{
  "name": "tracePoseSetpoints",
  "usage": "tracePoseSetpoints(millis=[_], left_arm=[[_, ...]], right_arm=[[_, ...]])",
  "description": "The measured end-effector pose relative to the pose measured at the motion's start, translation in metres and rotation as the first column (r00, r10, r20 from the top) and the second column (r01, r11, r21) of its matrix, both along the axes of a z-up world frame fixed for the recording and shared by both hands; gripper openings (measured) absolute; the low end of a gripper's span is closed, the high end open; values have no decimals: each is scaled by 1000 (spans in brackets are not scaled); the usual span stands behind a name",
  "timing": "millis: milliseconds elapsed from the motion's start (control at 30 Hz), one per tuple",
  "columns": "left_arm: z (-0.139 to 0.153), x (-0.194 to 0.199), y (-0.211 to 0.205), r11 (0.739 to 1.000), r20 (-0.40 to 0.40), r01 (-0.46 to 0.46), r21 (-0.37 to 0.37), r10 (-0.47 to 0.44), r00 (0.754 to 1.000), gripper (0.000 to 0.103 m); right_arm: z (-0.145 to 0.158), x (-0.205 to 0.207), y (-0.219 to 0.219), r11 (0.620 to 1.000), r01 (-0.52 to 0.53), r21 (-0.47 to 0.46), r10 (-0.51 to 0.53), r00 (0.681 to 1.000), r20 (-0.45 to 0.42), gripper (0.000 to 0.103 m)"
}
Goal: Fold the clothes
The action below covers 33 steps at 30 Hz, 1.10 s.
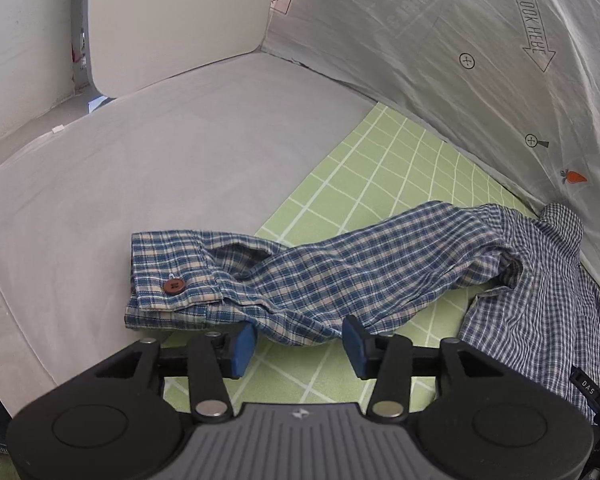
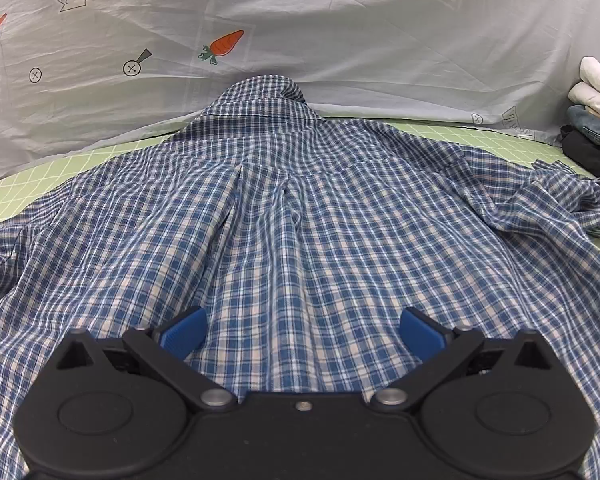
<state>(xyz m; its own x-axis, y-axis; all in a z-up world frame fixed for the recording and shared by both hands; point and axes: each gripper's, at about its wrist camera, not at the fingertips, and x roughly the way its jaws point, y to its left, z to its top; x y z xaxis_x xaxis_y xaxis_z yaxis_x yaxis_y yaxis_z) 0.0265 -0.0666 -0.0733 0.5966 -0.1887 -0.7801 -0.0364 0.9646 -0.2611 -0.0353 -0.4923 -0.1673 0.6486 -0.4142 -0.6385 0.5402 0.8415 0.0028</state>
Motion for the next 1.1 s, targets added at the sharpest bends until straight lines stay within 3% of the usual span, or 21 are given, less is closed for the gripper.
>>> tracePoseSetpoints(millis=[367,467,633,800,933,1033,1100], left_arm=[[42,15,39,996,105,-64,-58,70,992,68],[31,22,49,991,67,-126,-46,129,989,71],[-2,36,53,971,-46,-221,94,226,973,71],[-28,47,55,970,-98,-227,89,235,967,73],[-30,52,48,963,-84,-249,98,258,963,73],[-30,55,42,957,-67,-269,106,276,959,58],[-29,57,39,955,-55,-274,113,281,958,33]], right_arm=[[0,0,0,1000,1,0,-1,1000,0,103],[0,-1,0,1000,1,0,-1,1000,1,103],[0,-1,0,1000,1,0,-1,1000,0,103],[1,-1,0,1000,1,0,-1,1000,0,103],[1,-1,1,1000,2,0,-2,1000,0,103],[0,-1,0,1000,2,0,-2,1000,0,103],[0,0,1,1000,2,-1,-2,1000,0,103]])
